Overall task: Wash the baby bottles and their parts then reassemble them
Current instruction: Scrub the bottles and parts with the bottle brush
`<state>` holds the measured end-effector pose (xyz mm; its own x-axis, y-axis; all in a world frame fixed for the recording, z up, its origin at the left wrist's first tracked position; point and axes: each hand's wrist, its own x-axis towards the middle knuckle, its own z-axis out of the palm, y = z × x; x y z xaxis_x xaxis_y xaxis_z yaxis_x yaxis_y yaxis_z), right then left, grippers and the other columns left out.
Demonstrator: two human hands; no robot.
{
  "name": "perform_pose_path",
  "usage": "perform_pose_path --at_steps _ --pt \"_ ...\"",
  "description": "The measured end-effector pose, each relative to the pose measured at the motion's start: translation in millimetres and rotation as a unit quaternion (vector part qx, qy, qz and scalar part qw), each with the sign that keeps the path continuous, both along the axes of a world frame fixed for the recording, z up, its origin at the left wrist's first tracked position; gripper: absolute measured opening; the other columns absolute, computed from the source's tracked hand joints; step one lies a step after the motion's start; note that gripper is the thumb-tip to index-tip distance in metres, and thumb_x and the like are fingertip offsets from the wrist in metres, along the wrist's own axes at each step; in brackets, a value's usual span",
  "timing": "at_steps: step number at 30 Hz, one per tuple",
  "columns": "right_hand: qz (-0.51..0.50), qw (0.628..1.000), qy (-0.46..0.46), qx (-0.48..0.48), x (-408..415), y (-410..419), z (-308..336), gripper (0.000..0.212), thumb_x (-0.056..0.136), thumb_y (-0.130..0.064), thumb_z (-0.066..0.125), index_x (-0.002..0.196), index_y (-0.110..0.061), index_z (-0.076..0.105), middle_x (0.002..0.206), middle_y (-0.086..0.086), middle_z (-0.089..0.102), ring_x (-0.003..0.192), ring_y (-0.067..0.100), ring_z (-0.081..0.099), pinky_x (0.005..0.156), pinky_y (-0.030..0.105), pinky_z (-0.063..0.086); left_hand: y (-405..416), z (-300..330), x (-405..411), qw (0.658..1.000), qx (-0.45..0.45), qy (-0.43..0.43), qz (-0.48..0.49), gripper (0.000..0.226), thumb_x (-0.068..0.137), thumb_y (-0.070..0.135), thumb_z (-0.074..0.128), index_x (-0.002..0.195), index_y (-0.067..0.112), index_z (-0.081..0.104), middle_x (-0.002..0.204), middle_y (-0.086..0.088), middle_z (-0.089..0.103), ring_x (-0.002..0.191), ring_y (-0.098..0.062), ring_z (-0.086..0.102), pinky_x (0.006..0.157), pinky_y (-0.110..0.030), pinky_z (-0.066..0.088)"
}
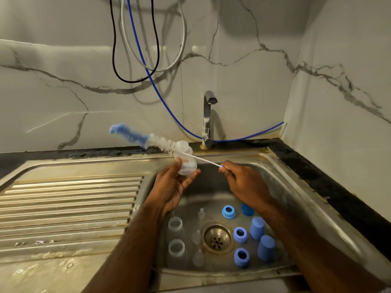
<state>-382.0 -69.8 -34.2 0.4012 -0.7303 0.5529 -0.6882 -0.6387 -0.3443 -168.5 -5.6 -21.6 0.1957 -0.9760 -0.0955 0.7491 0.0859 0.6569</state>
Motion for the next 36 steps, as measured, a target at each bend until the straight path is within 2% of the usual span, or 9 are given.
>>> perform_pose_path --at_steps 3,8,11,16,19,23,28,31,36 --pt "0.004 1.0 0.004 0.015 -7.6 -6.6 2.5 0.024 0.105 -0.046 0.041 0.099 -0.032 0.06 0.063 -0.013 0.051 0.059 0.001 0.051 0.056 0.023 0.037 -1.8 -2.2 6.9 0.998 0.001 0.041 0.039 0.041 0.096 0.012 0.062 0.135 0.006 0.051 0.136 -0.025 0.059 0.12 -0.042 0.063 0.087 -0.05 0.059" --pt "-0.011 0.999 -0.029 0.027 -6.2 -11.2 -0.8 0.025 0.104 -0.046 0.04 0.096 -0.032 0.059 0.063 -0.007 0.055 0.059 0.01 0.055 0.06 0.04 0.051 -1.2 0.3 8.5 0.998 0.026 0.056 0.009 0.046 0.098 0.021 0.061 0.137 -0.002 0.05 0.135 -0.03 0.059 0.116 -0.043 0.065 0.089 -0.045 0.06" --pt "0.018 0.998 -0.002 0.053 -11.8 -15.2 -1.9 0.021 0.102 -0.049 0.042 0.09 -0.038 0.056 0.065 -0.011 0.056 0.063 0.005 0.055 0.062 0.035 0.048 -2.3 -0.9 13.2 0.996 0.002 0.08 0.031 0.043 0.098 0.02 0.059 0.135 0.0 0.053 0.135 -0.028 0.06 0.12 -0.041 0.063 0.093 -0.046 0.059" --pt "0.0 0.997 -0.032 0.067 -14.2 -18.7 -2.9 0.022 0.103 -0.045 0.044 0.092 -0.034 0.059 0.064 -0.005 0.057 0.061 0.008 0.055 0.058 0.03 0.044 -4.1 -2.8 11.9 0.999 0.018 0.052 0.002 0.048 0.097 0.024 0.062 0.136 -0.002 0.051 0.131 -0.03 0.06 0.107 -0.042 0.07 0.084 -0.043 0.062" --pt "0.027 0.995 -0.014 0.094 -10.7 -17.2 -2.2 0.024 0.103 -0.045 0.045 0.086 -0.035 0.059 0.066 -0.011 0.058 0.064 0.006 0.055 0.063 0.032 0.047 -6.6 -5.9 6.8 0.998 0.014 0.053 0.016 0.049 0.096 0.024 0.062 0.137 -0.001 0.052 0.133 -0.029 0.06 0.112 -0.042 0.068 0.085 -0.043 0.062" --pt "0.013 0.994 -0.025 0.102 -23.4 -21.1 1.6 0.027 0.103 -0.041 0.047 0.081 -0.037 0.061 0.069 -0.014 0.059 0.069 0.002 0.056 0.065 0.025 0.041 -7.1 -7.8 24.6 0.998 -0.008 0.065 0.027 0.055 0.088 0.023 0.066 0.137 0.002 0.054 0.134 -0.026 0.062 0.116 -0.04 0.066 0.089 -0.043 0.06" --pt "0.027 0.995 0.006 0.096 -8.7 -11.0 1.6 0.025 0.104 -0.041 0.044 0.085 -0.036 0.058 0.068 -0.01 0.057 0.066 0.007 0.056 0.066 0.032 0.05 -5.5 -8.3 4.4 1.0 0.003 -0.007 0.002 0.035 0.094 0.018 0.064 0.126 0.007 0.058 0.125 -0.023 0.068 0.11 -0.039 0.069 0.084 -0.047 0.062" --pt "0.011 0.995 -0.006 0.098 -15.8 -12.2 6.0 0.03 0.102 -0.042 0.048 0.073 -0.039 0.054 0.064 -0.013 0.055 0.064 0.002 0.053 0.061 0.025 0.04 -7.0 -7.0 5.7 0.999 -0.018 0.018 0.021 0.038 0.099 0.013 0.058 0.137 0.009 0.053 0.129 -0.022 0.066 0.119 -0.039 0.065 0.09 -0.049 0.059" --pt "-0.028 0.997 -0.01 0.068 -17.8 -12.5 5.7 0.028 0.104 -0.041 0.044 0.081 -0.032 0.057 0.063 -0.007 0.056 0.06 0.006 0.053 0.057 0.022 0.034 -2.9 0.9 8.6 0.999 0.016 0.037 -0.002 0.042 0.101 0.025 0.057 0.134 0.0 0.053 0.134 -0.028 0.06 0.113 -0.04 0.068 0.09 -0.043 0.06"
